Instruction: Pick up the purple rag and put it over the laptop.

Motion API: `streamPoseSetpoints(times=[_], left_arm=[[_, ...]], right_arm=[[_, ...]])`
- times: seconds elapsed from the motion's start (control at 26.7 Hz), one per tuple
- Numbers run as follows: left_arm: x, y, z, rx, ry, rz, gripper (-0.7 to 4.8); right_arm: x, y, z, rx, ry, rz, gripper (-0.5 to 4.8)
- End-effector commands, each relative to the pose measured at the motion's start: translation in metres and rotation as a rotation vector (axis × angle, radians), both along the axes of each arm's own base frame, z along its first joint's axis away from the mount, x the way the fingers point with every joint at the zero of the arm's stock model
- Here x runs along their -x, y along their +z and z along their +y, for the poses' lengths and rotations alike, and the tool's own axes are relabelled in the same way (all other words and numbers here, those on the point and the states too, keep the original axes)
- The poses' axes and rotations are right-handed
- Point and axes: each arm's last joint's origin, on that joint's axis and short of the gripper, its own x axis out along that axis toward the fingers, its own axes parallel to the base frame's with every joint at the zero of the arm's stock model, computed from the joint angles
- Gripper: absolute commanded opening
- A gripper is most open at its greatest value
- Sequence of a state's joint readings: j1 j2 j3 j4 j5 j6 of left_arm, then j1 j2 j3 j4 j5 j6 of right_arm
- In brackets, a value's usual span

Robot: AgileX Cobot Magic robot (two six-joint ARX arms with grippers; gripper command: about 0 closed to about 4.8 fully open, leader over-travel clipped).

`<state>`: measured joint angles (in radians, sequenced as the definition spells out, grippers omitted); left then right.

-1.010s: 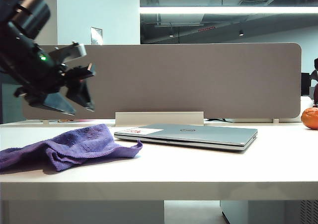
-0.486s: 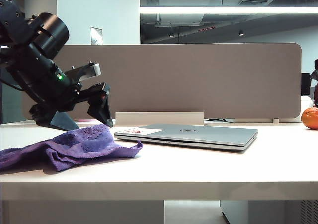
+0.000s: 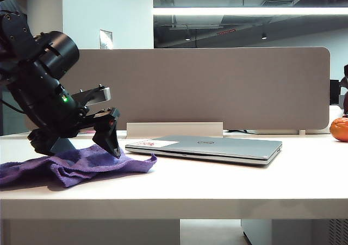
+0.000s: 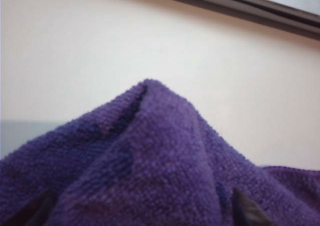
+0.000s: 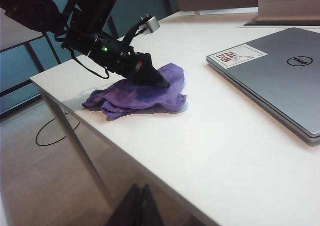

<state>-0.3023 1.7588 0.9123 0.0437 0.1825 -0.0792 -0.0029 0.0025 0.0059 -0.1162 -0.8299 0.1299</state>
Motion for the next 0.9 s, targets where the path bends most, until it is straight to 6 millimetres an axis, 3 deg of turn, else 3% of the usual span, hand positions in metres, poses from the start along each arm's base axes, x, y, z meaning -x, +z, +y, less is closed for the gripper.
streamPoseSetpoints(times=[0.04, 0.15, 0.41, 0.64, 0.9], left_arm=[[0.004, -0.005, -0.005, -0.008, -0.020, 0.037, 3.43], [0.006, -0.005, -0.013, -0.010, -0.043, 0.034, 1.63], [0.009, -0.001, -0.029, 0.008, -0.091, -0.018, -0.08], [0.007, 0.016, -0.047, 0.065, -0.131, -0.143, -0.06], [-0.005, 0.054, -0.071, 0.114, -0.172, -0.260, -0.06]], right_arm=[[0.000, 0.000, 0.000, 0.003, 0.000, -0.008, 0.22], [0.000, 0.000, 0.000, 0.003, 0.000, -0.008, 0.22], [0.000, 0.000, 0.000, 0.002, -0.001, -0.007, 0.22], [0.000, 0.000, 0.000, 0.002, -0.001, -0.007, 0.22], [0.000, 0.000, 0.000, 0.002, -0.001, -0.007, 0.22]])
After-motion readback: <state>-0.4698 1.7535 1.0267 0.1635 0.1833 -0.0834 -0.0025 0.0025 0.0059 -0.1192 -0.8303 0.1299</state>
